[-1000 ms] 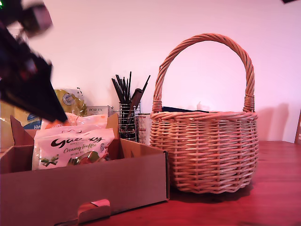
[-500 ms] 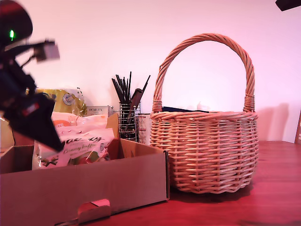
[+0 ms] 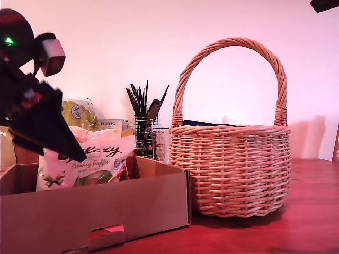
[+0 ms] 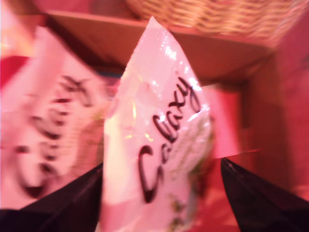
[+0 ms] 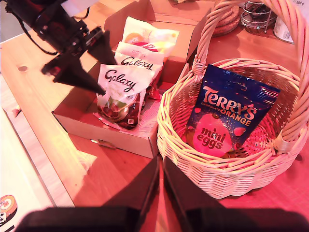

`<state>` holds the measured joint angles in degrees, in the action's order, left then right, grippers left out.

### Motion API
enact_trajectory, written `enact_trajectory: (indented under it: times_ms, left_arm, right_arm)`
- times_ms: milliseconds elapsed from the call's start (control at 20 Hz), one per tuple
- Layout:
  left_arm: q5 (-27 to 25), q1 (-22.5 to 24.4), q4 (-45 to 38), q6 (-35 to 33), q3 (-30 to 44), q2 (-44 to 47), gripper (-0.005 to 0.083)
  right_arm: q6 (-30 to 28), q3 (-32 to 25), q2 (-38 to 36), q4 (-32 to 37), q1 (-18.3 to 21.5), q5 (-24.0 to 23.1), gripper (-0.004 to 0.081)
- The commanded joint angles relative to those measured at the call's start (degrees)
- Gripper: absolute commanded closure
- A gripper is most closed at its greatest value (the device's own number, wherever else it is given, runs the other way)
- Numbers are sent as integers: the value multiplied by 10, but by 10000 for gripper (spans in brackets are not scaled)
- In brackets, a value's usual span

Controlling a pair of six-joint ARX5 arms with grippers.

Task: Move the bags of Easter eggs from the cardboard box on the left into the woven basket on the right side.

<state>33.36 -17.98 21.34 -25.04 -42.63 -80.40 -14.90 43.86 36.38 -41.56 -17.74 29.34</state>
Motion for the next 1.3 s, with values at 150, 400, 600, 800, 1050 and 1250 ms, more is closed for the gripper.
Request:
enact_trajectory:
  times_ms: [150,400,600,800,1050,1250]
  left_arm:
    - [7,-29,-4,11,1,-10,216]
    - [6,-58,-26,10,1,-59,382]
    - [-20,-76,-60,10,1,-114,383]
    - [-23,-81,-66,11,-2,-115,648]
    - [-5,-80,-30,12,-37,-101,775]
    - [40,-80,-12,23,-72,-61,775]
  right_arm:
    - [-2,-3,-2,6,-3,1,783]
    - [-2,-3,-2,6,-3,1,783]
    - [-2,-3,-2,5,-3,1,783]
    - [-2,-3,-2,6,-3,0,783]
    - [-2,-3,-2,5,-3,-8,783]
    - [-2,-3,-2,5,-3,-14,783]
